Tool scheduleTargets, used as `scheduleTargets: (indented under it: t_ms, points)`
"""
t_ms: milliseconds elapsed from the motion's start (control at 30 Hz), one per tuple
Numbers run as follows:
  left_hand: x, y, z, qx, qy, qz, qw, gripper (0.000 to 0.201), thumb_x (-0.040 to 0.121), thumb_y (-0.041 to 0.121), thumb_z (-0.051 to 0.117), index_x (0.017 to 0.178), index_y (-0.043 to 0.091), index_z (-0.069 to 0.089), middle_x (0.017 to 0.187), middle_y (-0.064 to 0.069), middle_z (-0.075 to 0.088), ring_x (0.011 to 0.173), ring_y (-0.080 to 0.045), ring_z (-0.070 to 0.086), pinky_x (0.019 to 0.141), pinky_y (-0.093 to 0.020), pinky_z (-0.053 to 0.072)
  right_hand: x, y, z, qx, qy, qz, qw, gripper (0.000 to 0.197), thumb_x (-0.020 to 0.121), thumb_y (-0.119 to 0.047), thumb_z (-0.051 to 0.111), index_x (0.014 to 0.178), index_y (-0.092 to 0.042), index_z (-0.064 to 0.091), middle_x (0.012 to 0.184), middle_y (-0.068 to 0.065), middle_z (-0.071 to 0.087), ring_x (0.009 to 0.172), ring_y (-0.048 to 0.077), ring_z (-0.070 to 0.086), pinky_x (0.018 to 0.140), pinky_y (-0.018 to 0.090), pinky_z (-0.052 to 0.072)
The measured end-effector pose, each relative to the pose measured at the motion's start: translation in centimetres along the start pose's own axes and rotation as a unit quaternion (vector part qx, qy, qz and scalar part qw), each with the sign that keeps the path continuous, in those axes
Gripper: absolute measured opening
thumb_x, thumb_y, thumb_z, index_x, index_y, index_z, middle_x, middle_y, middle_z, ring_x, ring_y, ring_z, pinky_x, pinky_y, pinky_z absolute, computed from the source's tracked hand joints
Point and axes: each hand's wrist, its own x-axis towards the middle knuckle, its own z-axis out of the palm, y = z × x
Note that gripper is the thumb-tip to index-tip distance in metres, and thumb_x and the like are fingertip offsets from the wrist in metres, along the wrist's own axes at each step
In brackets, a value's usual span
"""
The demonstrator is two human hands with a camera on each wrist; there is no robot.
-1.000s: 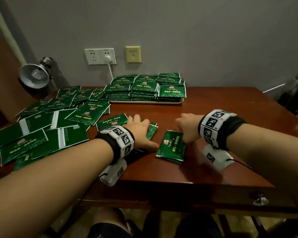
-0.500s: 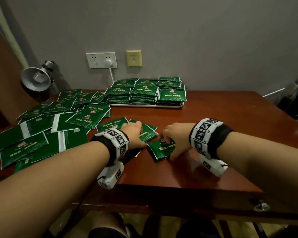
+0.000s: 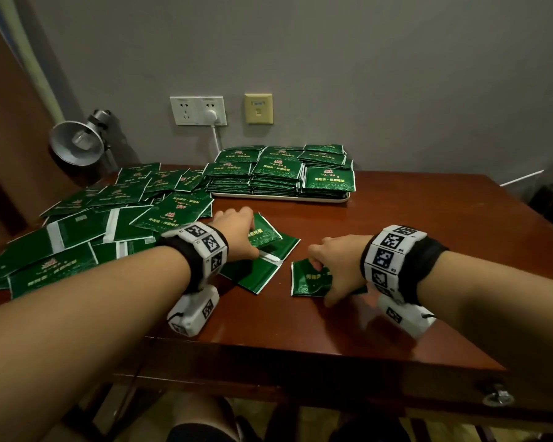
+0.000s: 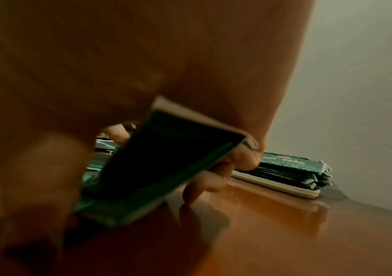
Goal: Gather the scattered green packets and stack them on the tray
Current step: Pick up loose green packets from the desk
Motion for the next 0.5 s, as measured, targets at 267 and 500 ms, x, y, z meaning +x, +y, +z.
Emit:
scheduleTargets:
  t_ms: [267,500]
  points:
    - [2.6,-3.3,-4.2,-0.009,0.047,-0.009,0.999,0.047,0.071,0.026,0.077,0.107,0.021,0.047,0.11,-0.002,0.046,0.098,-0.021,0.049,0.085,-0.038,0.05,1.4,0.6,-1.4,-0.138,0.003,-0.012,0.99,0.084,0.061,-0.054,0.081,0.123,-0.02,0.034,0.108,0.005,0.043,0.086,0.022,0.056,0.07,0.038,0.056]
    - [7.9,-5.0,-6.5,0.001,0.065,0.017,0.998,0.049,0.071,0.024,0.079,0.108,0.016,0.048,0.111,-0.007,0.049,0.098,-0.025,0.05,0.085,-0.037,0.048,4.2,2.7,-2.7,-0.151,0.018,-0.029,0.988,0.063,0.067,-0.05,0.072,0.115,-0.023,0.043,0.102,0.002,0.04,0.083,0.021,0.053,0.07,0.039,0.054]
